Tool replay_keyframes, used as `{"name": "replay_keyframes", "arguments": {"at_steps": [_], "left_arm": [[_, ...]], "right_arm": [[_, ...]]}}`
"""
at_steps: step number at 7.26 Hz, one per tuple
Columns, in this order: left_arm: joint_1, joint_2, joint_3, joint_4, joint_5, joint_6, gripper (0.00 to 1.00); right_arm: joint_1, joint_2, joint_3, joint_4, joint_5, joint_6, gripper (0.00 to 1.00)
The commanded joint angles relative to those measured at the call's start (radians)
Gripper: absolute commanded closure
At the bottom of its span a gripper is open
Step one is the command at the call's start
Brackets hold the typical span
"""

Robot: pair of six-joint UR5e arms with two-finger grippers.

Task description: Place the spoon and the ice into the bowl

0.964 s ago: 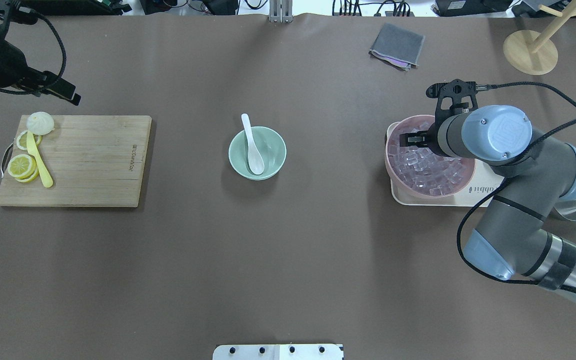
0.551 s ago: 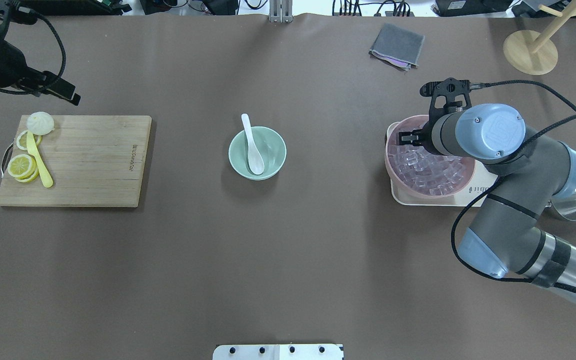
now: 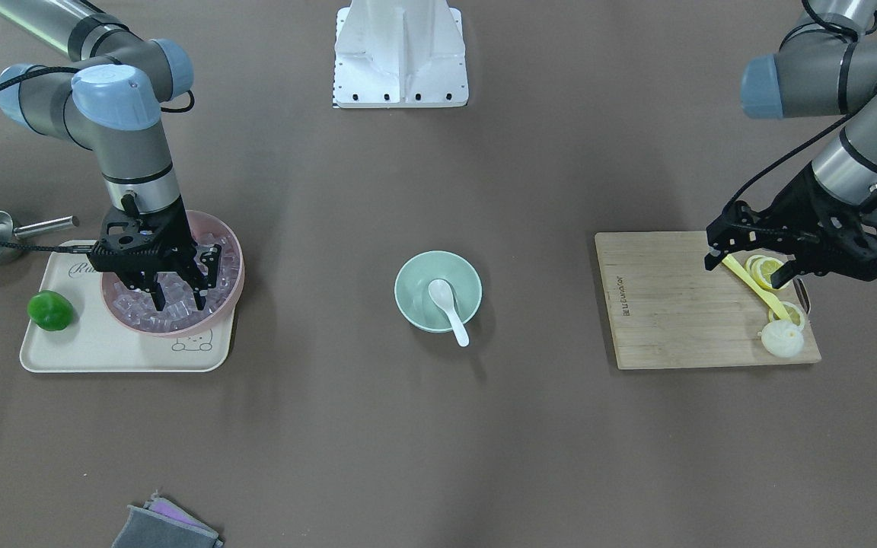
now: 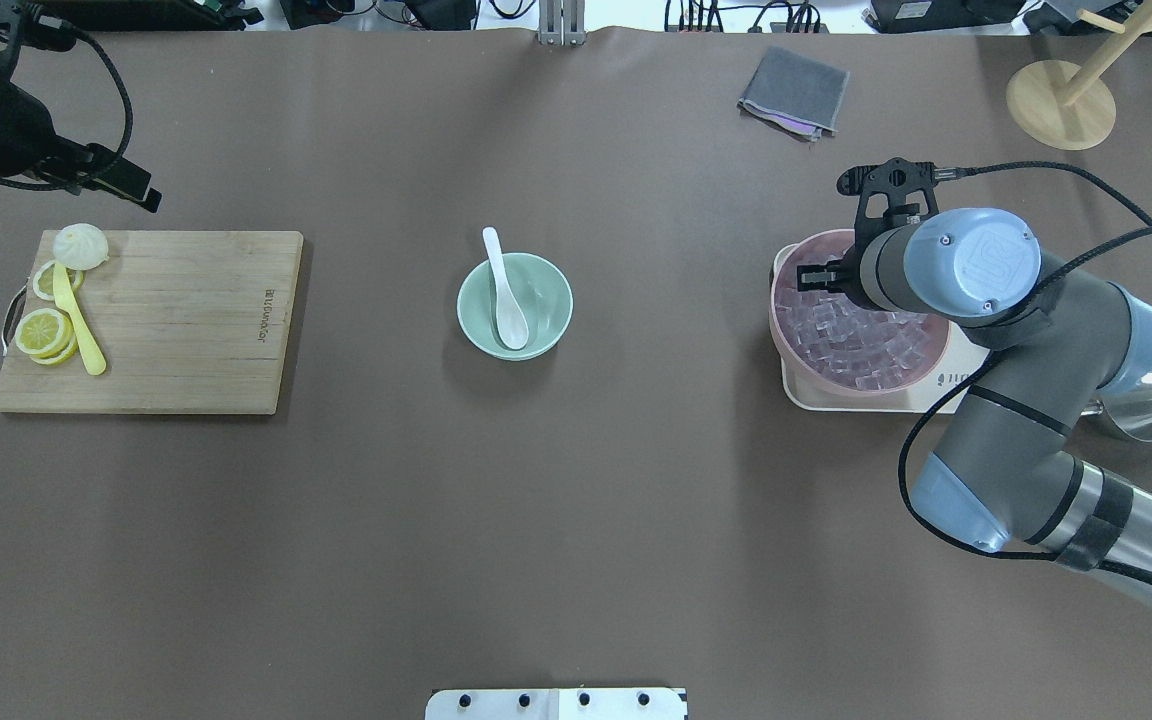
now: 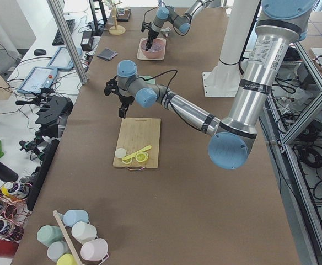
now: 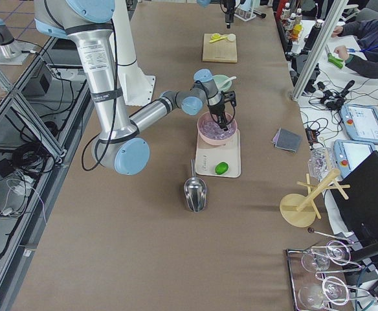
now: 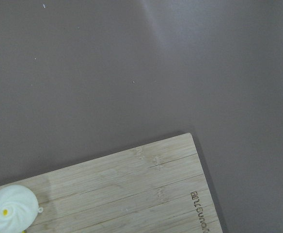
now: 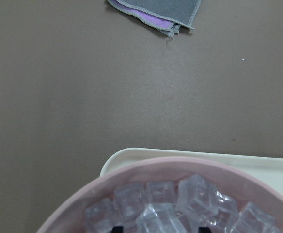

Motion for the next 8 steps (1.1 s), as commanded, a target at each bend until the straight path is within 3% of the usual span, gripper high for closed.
{"name": "replay_keyframes", "arguments": {"at_steps": [1, 3, 7, 8], "left_arm": [[0.001, 0.000, 0.008, -0.001, 0.001, 0.002, 0.02], [0.001, 0.000, 0.008, -0.001, 0.001, 0.002, 0.02], [-0.045, -0.005, 0.016, 0.016, -0.010, 0.026, 0.02], [-0.091, -0.005, 0.016, 0.096, -0.011, 0.138, 0.02]], "right_arm": [[0.000, 0.002, -0.001, 0.000, 0.001, -0.007, 0.59], [0.009, 0.010, 0.001, -0.005, 0.003, -0.022, 1.00], [0.028, 0.071, 0.019, -0.013, 0.011, -0.018, 1.00], [0.028, 0.108, 0.019, -0.013, 0.011, -0.008, 1.00]]}}
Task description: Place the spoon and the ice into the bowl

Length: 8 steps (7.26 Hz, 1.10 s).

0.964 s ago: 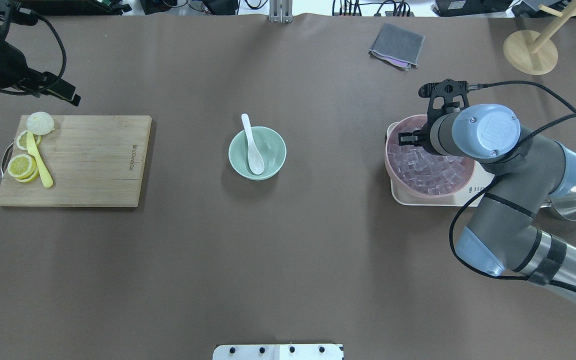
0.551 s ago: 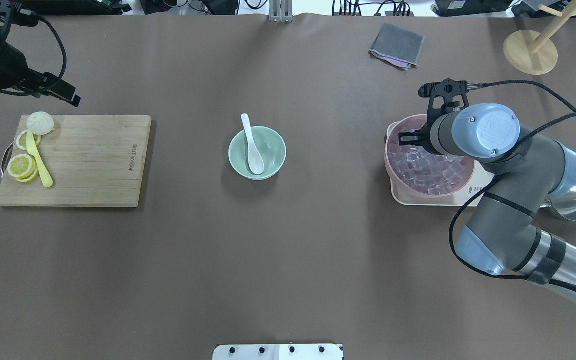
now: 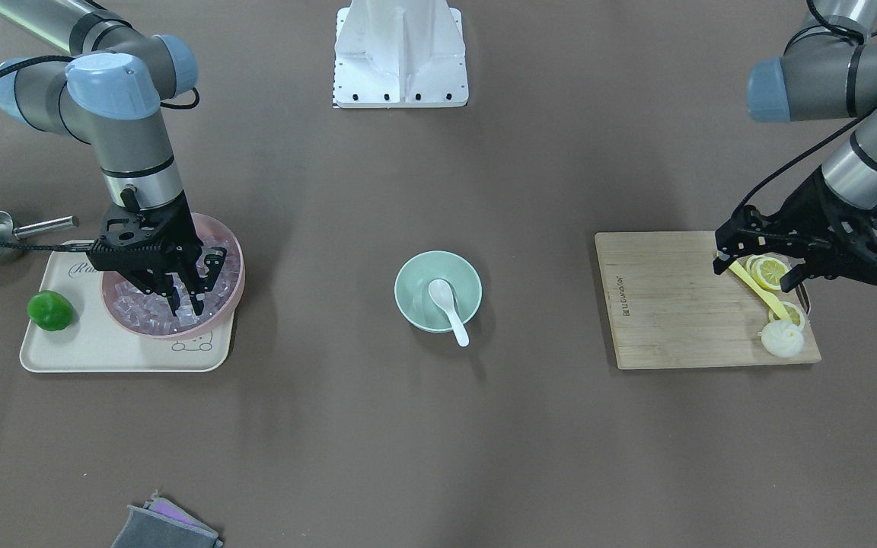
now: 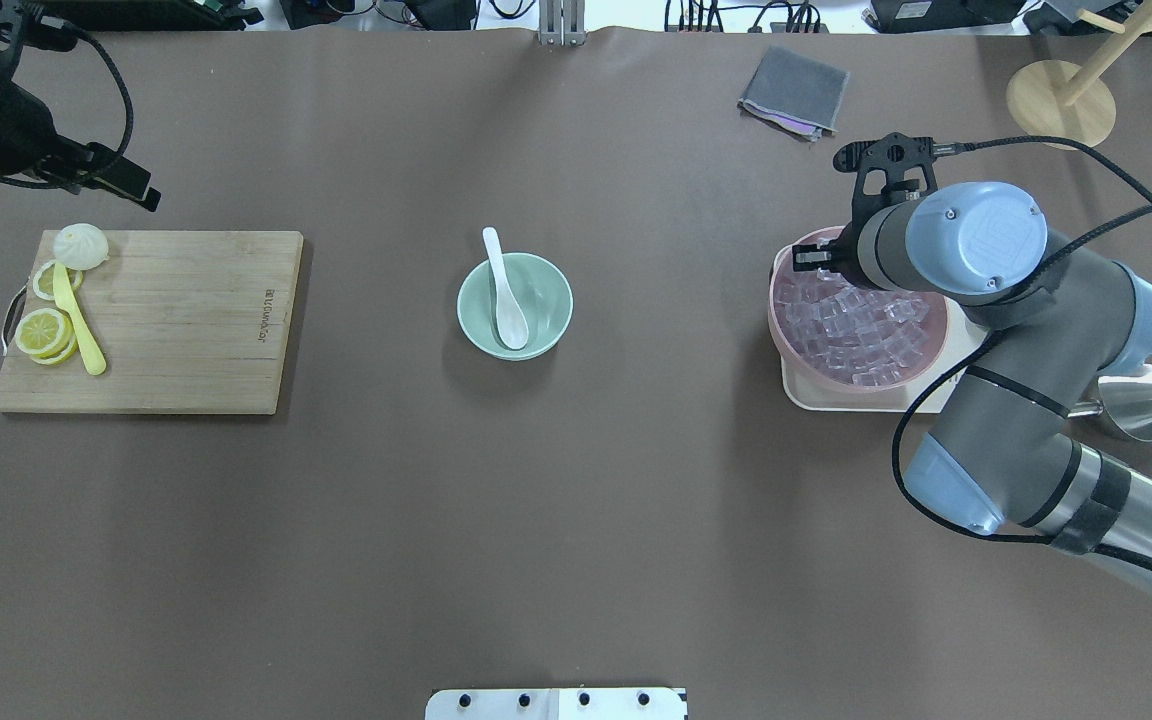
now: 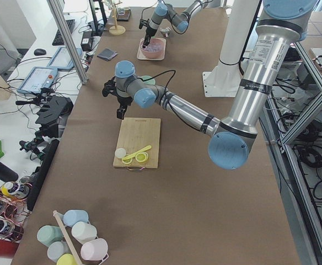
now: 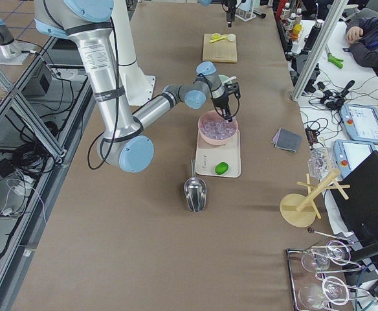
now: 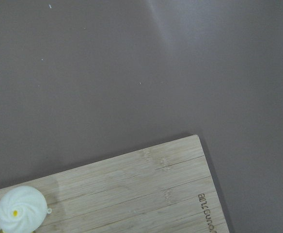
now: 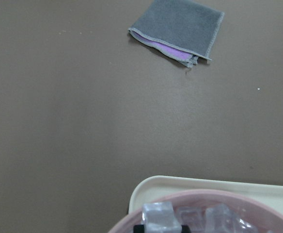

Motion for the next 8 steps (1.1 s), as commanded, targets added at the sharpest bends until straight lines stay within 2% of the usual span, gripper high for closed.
{"name": "replay_keyframes", "arguments": {"at_steps": [1, 2, 3, 4, 5, 6, 8], "left_arm": [[-0.115, -0.012, 0.006, 0.204, -0.002, 0.280, 0.02], [-0.183, -0.025, 0.018, 0.327, -0.002, 0.448, 0.02], [-0.239, -0.013, 0.053, 0.368, 0.000, 0.539, 0.02], [-0.302, -0.010, 0.143, 0.370, -0.002, 0.651, 0.02], [-0.373, -0.009, 0.253, 0.376, -0.005, 0.788, 0.02], [-0.419, 0.002, 0.294, 0.378, -0.005, 0.864, 0.02], [-0.481, 0.059, 0.294, 0.367, -0.002, 0.906, 0.02]], "right_arm": [[-0.003, 0.078, 0.000, -0.002, 0.000, 0.011, 1.00], [-0.022, 0.097, 0.001, -0.001, -0.006, 0.013, 1.00], [-0.039, 0.122, 0.000, -0.002, -0.007, 0.021, 1.00], [-0.059, 0.151, 0.000, -0.031, -0.010, 0.063, 1.00], [-0.082, 0.203, 0.000, -0.114, -0.032, 0.071, 1.00], [-0.117, 0.232, -0.003, -0.146, -0.068, 0.085, 1.00], [-0.184, 0.289, -0.038, -0.151, -0.125, 0.142, 1.00]]}}
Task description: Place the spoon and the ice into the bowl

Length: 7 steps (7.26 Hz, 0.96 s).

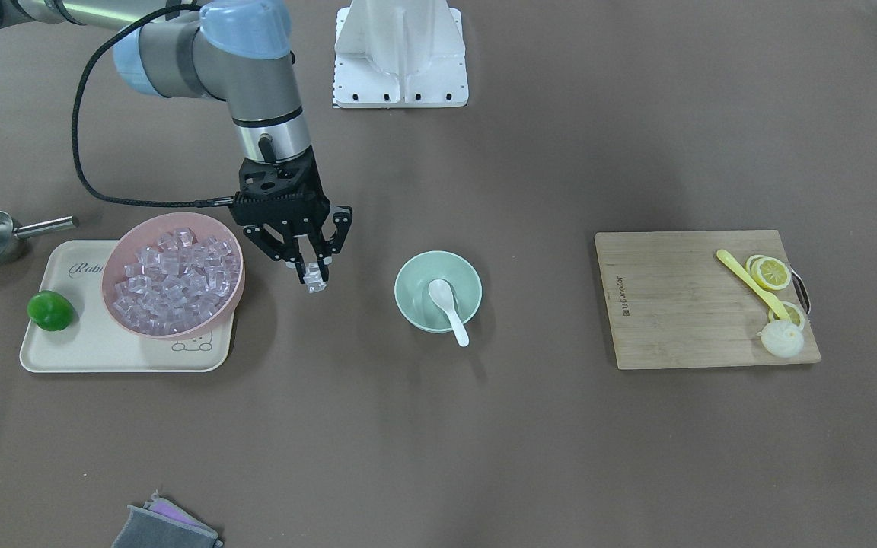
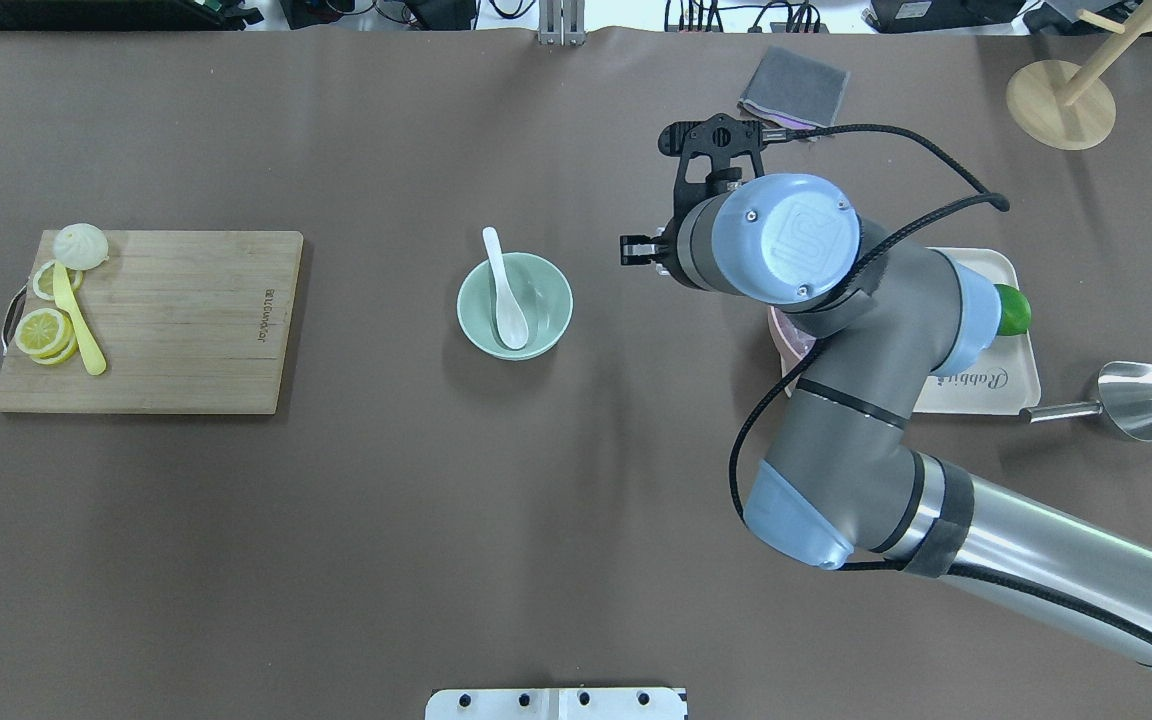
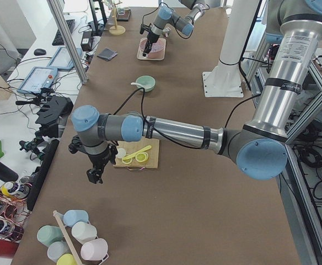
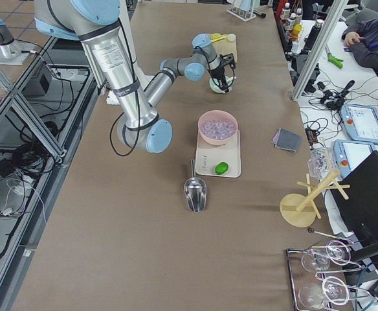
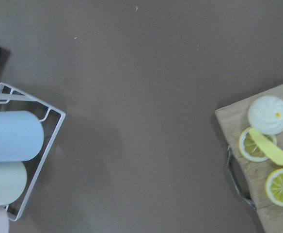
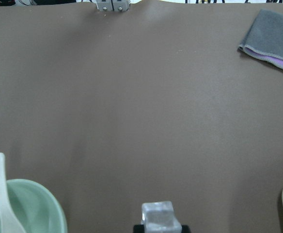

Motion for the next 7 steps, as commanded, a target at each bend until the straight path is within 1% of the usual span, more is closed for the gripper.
{"name": "replay_keyframes", "arguments": {"at_steps": [1, 2, 3, 5, 7], "left_arm": [[-0.042, 0.055, 0.011, -0.005, -0.001, 0.029, 0.02], [-0.068, 0.090, -0.001, -0.007, -0.005, 0.032, 0.02], [-0.068, 0.109, -0.011, -0.007, -0.052, 0.032, 0.02], [-0.066, 0.111, -0.012, -0.005, -0.056, 0.031, 0.02], [-0.066, 0.111, -0.009, -0.005, -0.058, 0.029, 0.02]], "right_arm": [[-0.059, 0.109, -0.101, -0.010, -0.056, 0.067, 1.00], [-0.079, 0.196, -0.208, -0.008, -0.080, 0.100, 1.00], [-0.105, 0.240, -0.266, -0.008, -0.099, 0.109, 1.00], [-0.147, 0.246, -0.293, -0.007, -0.137, 0.111, 1.00], [-0.173, 0.280, -0.363, -0.005, -0.140, 0.109, 1.00]]}}
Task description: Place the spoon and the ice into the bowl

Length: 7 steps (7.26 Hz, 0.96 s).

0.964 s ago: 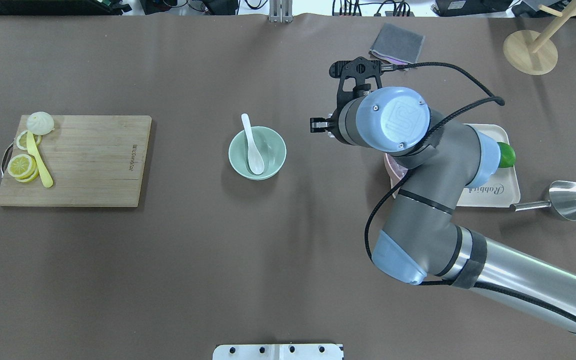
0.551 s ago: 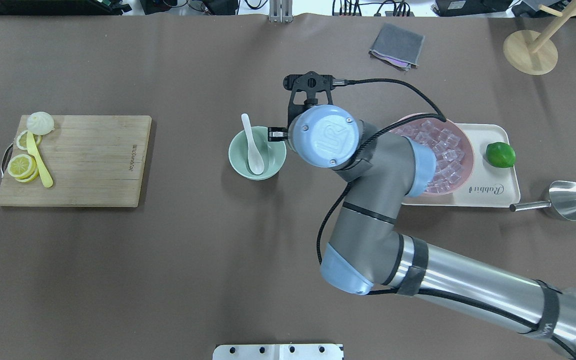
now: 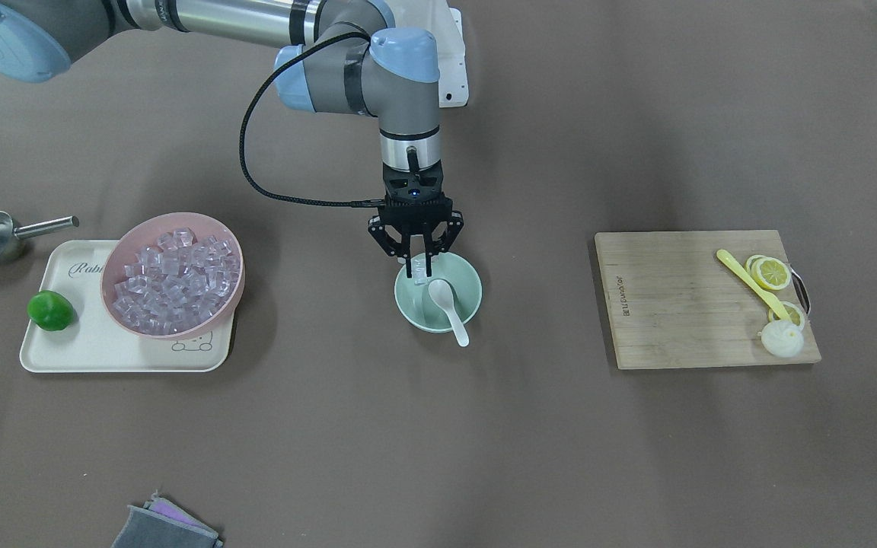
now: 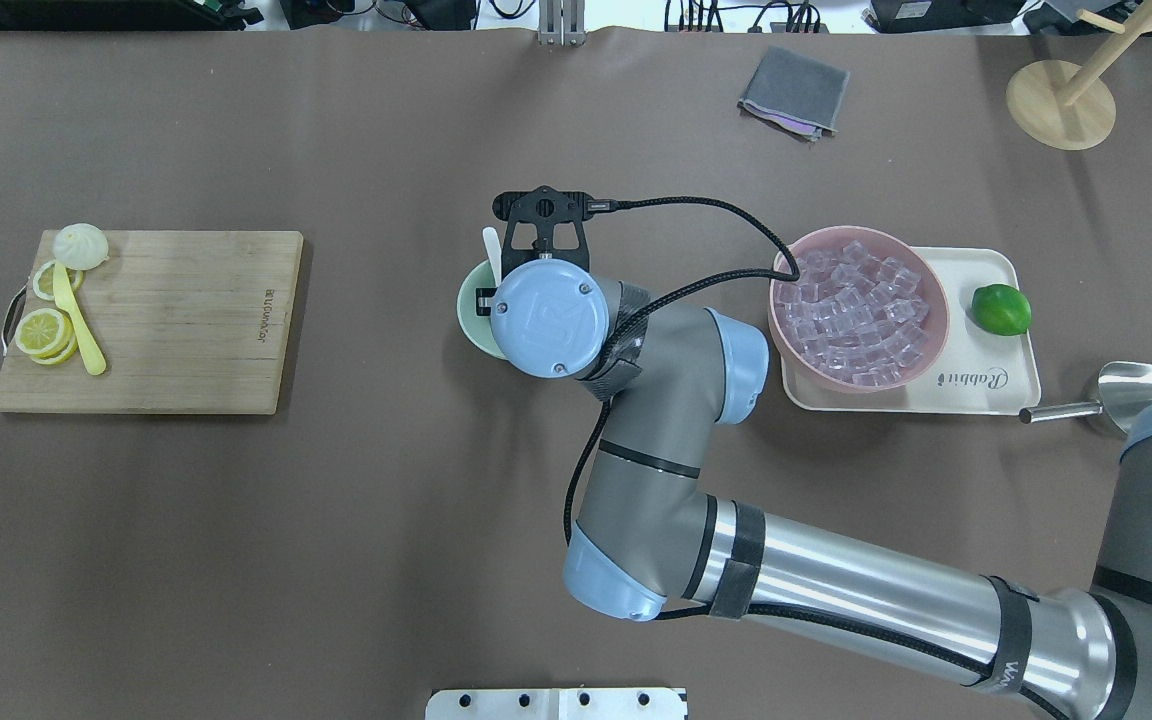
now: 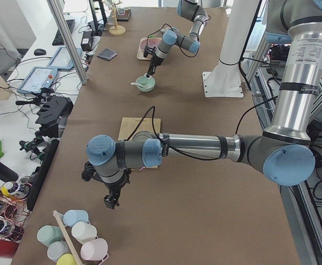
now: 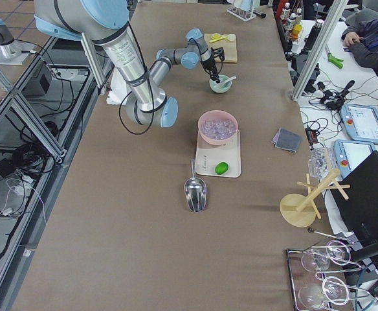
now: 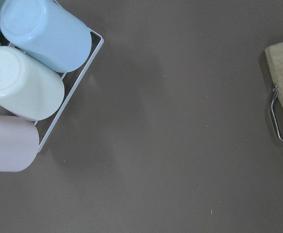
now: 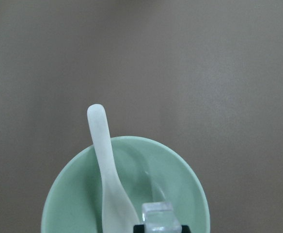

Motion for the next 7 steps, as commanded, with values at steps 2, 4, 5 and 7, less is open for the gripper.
{"name": "replay_keyframes", "arguments": {"at_steps": [2, 4, 5, 7], "left_arm": [[0.000, 0.013, 0.000, -0.001, -0.001, -0.001, 0.02], [0.000, 0.016, -0.003, -0.002, -0.003, -0.001, 0.02], [0.000, 0.025, -0.006, -0.002, -0.003, -0.001, 0.02], [0.000, 0.034, -0.006, -0.002, -0.003, 0.000, 0.02]], "right_arm": [[-0.033, 0.032, -0.055, 0.006, -0.014, 0.001, 0.54], [-0.033, 0.048, -0.053, 0.004, -0.017, 0.001, 0.10], [-0.028, 0.063, -0.052, 0.004, -0.017, -0.001, 0.04], [0.016, 0.069, -0.029, 0.001, 0.018, -0.002, 0.01]]}}
